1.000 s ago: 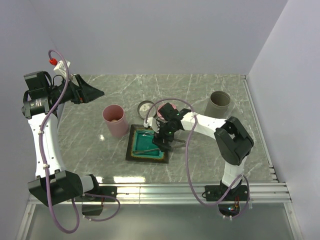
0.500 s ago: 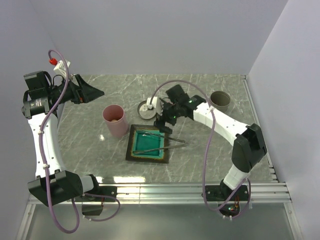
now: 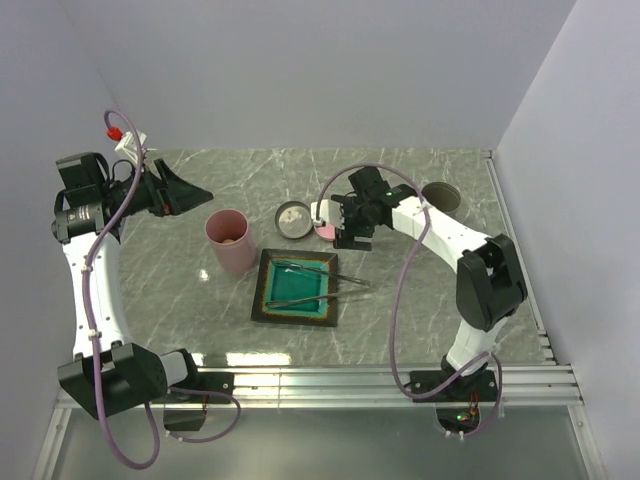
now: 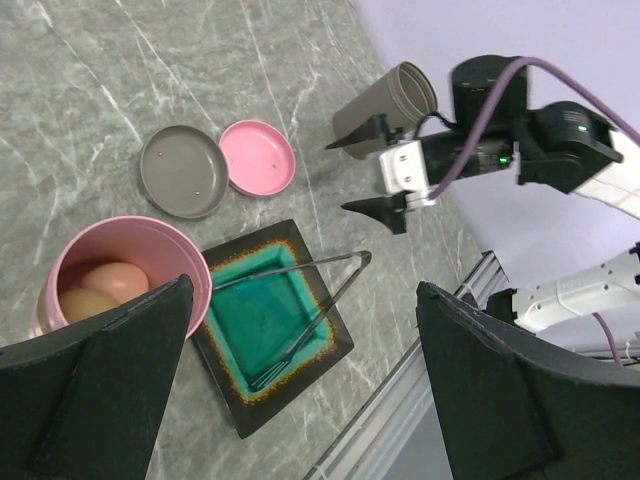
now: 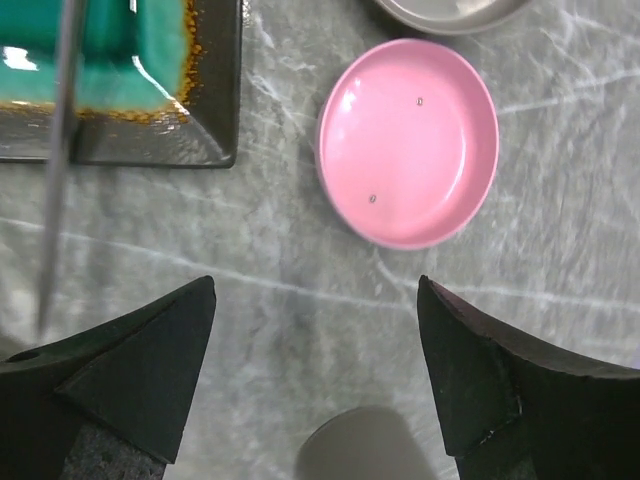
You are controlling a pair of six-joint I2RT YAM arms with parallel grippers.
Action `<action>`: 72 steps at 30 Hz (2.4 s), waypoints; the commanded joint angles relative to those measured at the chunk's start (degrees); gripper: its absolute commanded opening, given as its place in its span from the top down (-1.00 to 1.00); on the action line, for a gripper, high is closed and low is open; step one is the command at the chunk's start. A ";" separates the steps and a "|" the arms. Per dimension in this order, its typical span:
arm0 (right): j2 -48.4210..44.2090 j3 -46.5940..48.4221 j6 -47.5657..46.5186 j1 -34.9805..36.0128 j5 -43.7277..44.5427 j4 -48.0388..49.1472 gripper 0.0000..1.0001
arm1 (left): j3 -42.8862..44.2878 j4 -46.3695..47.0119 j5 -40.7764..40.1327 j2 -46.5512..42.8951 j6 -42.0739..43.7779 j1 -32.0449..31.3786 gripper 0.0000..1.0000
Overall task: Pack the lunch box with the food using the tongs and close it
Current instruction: Pick up the lid of the lunch box with the right arm, then pass the lid of the lunch box from the right arm to the left
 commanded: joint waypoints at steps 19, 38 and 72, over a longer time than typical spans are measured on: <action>14.40 5.77 -12.10 -0.22 2.80 6.77 -0.48 | -1.45 0.94 2.47 -0.04 3.94 0.23 -0.99; 17.13 7.27 -7.88 -0.40 4.64 7.13 0.79 | 1.27 1.74 -0.08 -0.92 2.35 0.32 -0.99; -12.32 7.17 84.34 0.73 -35.62 50.56 1.00 | -26.50 66.77 -23.45 -15.95 -59.34 -17.17 -0.62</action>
